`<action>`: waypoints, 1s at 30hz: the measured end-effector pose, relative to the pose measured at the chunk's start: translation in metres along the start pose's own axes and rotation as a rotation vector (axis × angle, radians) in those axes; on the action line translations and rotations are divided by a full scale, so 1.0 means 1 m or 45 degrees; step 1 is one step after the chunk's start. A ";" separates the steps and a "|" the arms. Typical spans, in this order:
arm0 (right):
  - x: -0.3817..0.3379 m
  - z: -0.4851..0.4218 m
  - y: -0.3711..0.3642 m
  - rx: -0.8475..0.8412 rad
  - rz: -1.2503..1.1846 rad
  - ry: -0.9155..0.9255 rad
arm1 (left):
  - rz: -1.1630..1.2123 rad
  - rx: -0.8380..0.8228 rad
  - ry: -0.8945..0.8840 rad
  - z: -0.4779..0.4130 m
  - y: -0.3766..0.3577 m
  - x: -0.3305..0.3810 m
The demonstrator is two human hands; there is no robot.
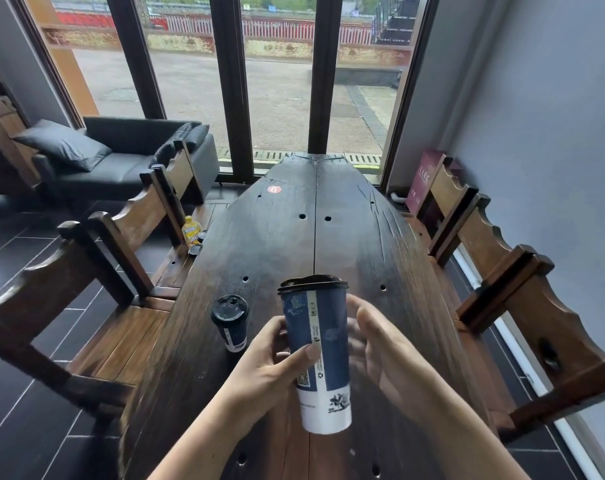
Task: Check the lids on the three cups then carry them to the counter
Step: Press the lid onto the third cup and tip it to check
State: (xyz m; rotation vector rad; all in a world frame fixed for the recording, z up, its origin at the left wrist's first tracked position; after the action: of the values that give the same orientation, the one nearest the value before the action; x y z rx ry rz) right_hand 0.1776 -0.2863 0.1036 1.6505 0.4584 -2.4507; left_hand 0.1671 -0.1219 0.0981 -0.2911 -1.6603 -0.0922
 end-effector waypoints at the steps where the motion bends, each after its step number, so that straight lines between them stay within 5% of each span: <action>1: 0.010 -0.001 0.000 0.013 -0.003 -0.062 | 0.064 0.037 0.005 0.000 0.000 0.000; 6: 0.055 0.007 0.002 0.132 -0.177 -0.254 | 0.454 0.177 0.008 0.002 0.001 -0.008; 10: 0.056 0.023 0.007 0.147 -0.352 -0.173 | 0.516 0.153 0.047 0.005 0.001 -0.019; 15: 0.030 0.030 0.026 0.375 -0.085 0.008 | 0.094 -0.018 0.429 0.013 0.036 -0.040; 18: 0.009 0.038 0.029 0.433 0.152 0.076 | -0.038 0.111 0.627 0.019 0.075 -0.052; 21: -0.005 0.044 0.026 0.404 0.469 0.150 | -0.037 0.229 0.680 0.021 0.087 -0.050; 24: -0.014 0.048 0.017 0.408 0.762 0.177 | 0.090 0.086 0.775 0.025 0.073 -0.047; 30: -0.018 0.046 0.008 0.394 0.860 0.170 | 0.178 0.017 0.763 0.032 0.061 -0.046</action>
State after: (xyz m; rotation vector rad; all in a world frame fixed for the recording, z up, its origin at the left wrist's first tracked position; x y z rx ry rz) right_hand 0.1468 -0.3100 0.1351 1.7095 -0.4305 -1.9692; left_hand 0.1552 -0.0621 0.0428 -0.3302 -1.0434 -0.0556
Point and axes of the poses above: each hand's wrist, its own z-axis away from the middle knuckle, its own y-axis out of the back of the hand, x = y × z, the point moved 7 cm from there along -z, towards the middle knuckle, and after that the axes turned 11 degrees about -y, right-handed, at the moved point
